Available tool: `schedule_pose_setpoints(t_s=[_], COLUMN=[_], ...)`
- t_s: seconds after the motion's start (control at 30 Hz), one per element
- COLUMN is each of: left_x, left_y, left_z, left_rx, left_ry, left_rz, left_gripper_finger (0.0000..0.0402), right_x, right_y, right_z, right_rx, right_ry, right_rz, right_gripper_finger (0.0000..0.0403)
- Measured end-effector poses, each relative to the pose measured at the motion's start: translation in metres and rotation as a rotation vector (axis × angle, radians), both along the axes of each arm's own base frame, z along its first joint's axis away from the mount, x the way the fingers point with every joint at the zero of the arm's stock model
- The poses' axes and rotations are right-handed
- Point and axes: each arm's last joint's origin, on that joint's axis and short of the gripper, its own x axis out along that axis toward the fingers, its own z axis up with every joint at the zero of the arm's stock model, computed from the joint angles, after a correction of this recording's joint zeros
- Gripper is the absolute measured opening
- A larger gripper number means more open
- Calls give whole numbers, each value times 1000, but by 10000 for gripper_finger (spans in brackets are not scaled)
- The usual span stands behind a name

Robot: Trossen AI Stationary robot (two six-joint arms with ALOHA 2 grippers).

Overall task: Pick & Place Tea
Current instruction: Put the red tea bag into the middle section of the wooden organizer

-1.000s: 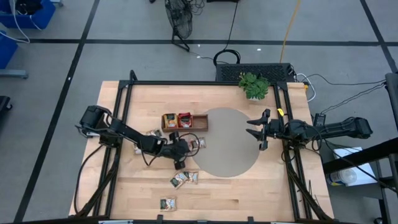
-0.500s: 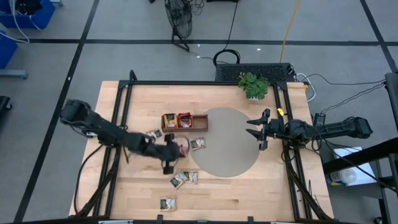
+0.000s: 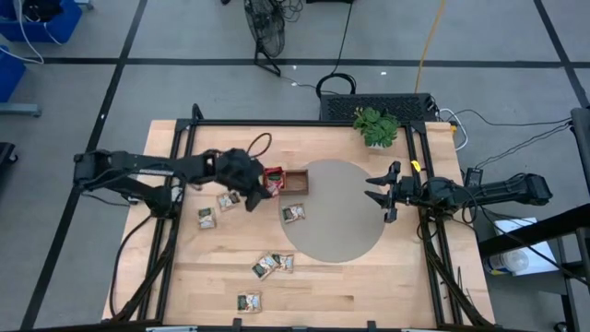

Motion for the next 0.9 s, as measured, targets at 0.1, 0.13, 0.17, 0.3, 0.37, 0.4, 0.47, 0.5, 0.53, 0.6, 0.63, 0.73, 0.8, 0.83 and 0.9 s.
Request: schedule_pose_setpoints(t_s=[0.1,0.13,0.17,0.3,0.37,0.4,0.47,0.5,0.53,0.6,0.63,0.73,0.8,0.83,0.9], left_x=[1,3,4,5,6,6,6,5,5,5,6,10,11,12,12], left_y=[19,25,30,44,49,51,54,55,56,58,59,62,64,64,63], left_z=[-10,-14,-19,-36,-42,-45,-47,-47,-47,-46,-45,-42,-40,-40,-40], left_rx=[-109,-130,-151,-177,-178,-182,-182,-179,-176,-166,-155,-102,-56,-47,-45], left_ry=[9,11,24,78,96,104,105,104,104,93,79,29,7,3,2], left_rz=[-55,-51,-34,-1,10,17,26,27,28,37,43,68,70,69,67], left_gripper_finger=[1,1,1,2,2,2,3,5,7,8,8,6,8,12,25], right_x=[0,0,0,0,0,0,0,0,0,0,0,0,0,0,0], right_y=[0,0,0,0,0,0,0,0,0,0,0,0,0,0,0], right_z=[0,0,0,0,0,0,0,0,0,0,0,0,0,0,0], right_rx=[0,0,0,0,0,0,0,0,0,0,0,0,0,0,0], right_ry=[0,0,0,0,0,0,0,0,1,0,1,1,0,0,1], right_rz=[0,0,0,0,0,0,0,0,0,0,0,0,0,0,0], right_gripper_finger=[155,155,155,155,155,155,155,155,155,155,155,155,155,155,155])
